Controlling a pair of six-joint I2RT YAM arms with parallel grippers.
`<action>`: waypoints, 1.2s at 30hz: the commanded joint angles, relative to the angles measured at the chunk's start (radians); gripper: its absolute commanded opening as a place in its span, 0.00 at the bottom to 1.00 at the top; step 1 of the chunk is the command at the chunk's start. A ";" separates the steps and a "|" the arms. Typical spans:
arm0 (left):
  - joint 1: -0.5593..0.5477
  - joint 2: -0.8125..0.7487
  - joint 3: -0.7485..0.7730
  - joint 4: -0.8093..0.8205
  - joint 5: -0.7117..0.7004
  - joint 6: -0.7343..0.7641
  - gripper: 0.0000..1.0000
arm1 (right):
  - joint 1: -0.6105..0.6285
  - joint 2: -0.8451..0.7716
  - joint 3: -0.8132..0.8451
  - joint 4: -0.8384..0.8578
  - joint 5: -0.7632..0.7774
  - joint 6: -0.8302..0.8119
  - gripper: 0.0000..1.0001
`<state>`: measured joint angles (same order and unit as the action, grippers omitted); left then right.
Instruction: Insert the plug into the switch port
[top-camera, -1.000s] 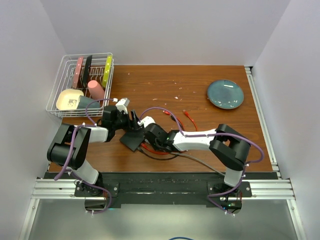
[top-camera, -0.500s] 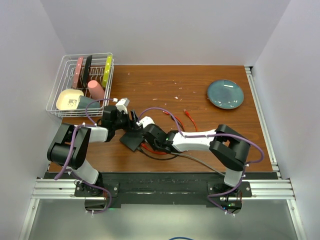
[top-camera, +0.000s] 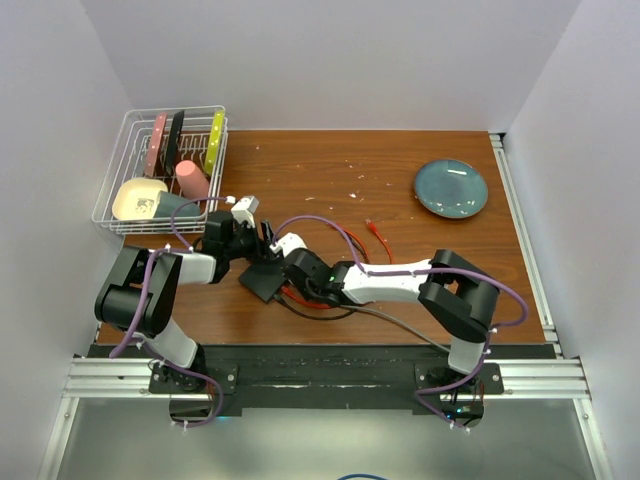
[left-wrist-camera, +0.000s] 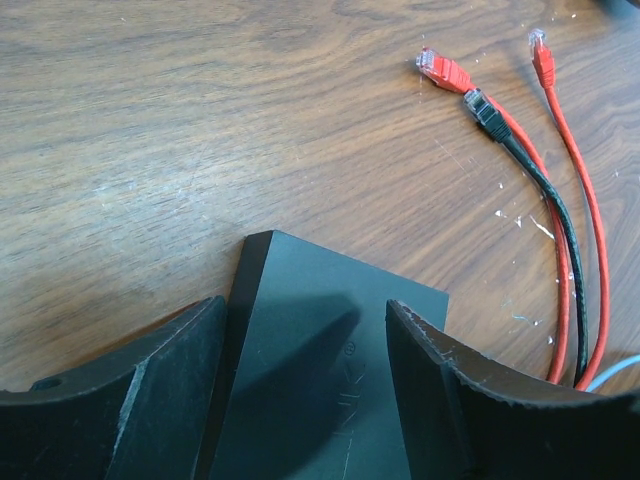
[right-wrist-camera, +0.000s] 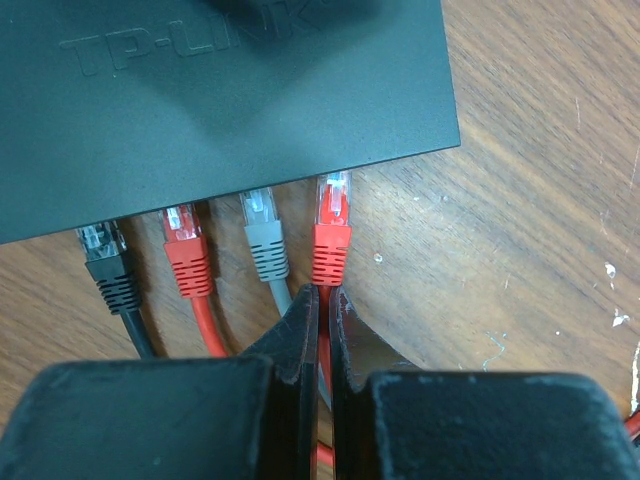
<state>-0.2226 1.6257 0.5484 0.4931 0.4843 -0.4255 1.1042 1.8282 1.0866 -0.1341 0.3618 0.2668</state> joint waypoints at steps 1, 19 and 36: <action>0.002 0.016 0.018 0.010 0.054 0.024 0.69 | 0.006 0.011 0.035 0.087 0.037 -0.035 0.00; 0.000 0.023 0.013 0.048 0.129 0.031 0.67 | 0.016 -0.018 -0.030 0.234 -0.007 -0.150 0.00; 0.000 -0.001 -0.005 0.070 0.160 0.041 0.73 | 0.019 -0.037 -0.001 0.218 0.012 -0.232 0.00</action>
<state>-0.2104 1.6402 0.5476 0.5266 0.5339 -0.3882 1.1175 1.8500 1.0447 -0.0341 0.3748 0.0784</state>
